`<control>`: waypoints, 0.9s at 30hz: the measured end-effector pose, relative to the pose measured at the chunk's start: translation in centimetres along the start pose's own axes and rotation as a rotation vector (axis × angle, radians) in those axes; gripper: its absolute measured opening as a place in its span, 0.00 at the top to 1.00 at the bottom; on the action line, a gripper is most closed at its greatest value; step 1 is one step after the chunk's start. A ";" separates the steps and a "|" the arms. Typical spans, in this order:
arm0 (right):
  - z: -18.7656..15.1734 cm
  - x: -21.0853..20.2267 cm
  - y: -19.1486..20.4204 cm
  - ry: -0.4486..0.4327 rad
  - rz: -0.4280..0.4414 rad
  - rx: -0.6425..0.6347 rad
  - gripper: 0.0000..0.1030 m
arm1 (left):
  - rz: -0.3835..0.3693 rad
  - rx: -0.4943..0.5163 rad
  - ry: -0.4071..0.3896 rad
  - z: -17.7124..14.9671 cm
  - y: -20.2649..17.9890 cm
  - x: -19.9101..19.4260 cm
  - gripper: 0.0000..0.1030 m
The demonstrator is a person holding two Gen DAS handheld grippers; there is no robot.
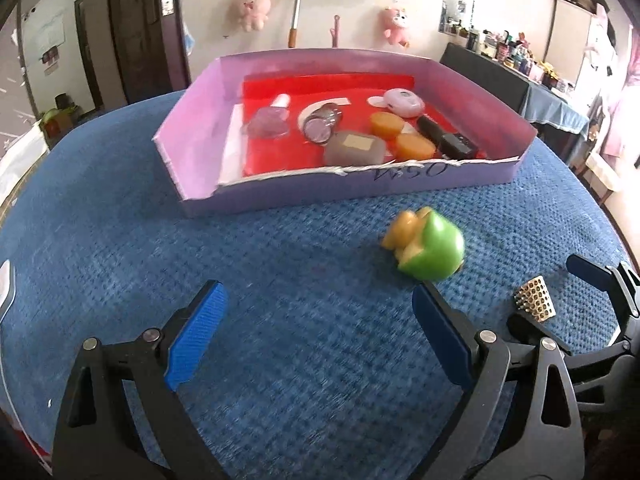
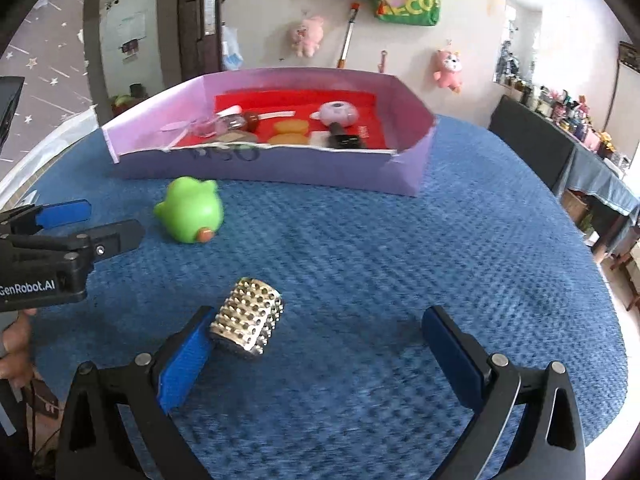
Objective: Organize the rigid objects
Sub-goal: 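Lift the gold studded cylinder with right while left moves toward the green duck toy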
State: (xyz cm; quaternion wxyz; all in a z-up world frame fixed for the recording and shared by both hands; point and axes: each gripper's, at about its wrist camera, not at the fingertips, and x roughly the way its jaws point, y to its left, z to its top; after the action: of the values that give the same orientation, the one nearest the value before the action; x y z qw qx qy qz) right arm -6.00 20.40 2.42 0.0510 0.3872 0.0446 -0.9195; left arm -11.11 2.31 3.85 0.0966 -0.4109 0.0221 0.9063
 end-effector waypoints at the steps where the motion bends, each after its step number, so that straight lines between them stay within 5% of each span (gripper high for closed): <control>1: 0.0 0.0 -0.6 0.000 -0.006 0.009 0.00 | -0.008 0.004 0.000 0.2 -0.3 0.1 0.08; 18: 0.4 0.4 -2.8 -0.002 0.056 0.034 0.02 | -0.070 0.082 0.013 2.1 -3.5 1.5 0.08; 24: 0.5 0.3 -2.4 -0.016 0.085 0.025 0.13 | -0.059 0.096 0.044 2.0 -4.0 2.5 0.09; 27: 0.6 0.2 -1.8 -0.031 0.119 -0.006 0.28 | -0.109 0.090 0.054 2.1 -4.0 2.8 0.30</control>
State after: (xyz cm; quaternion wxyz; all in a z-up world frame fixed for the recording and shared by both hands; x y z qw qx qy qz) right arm -6.78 22.09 2.72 0.1073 0.3749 0.0234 -0.9206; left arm -13.66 6.94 3.27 0.1638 -0.4308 0.0430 0.8864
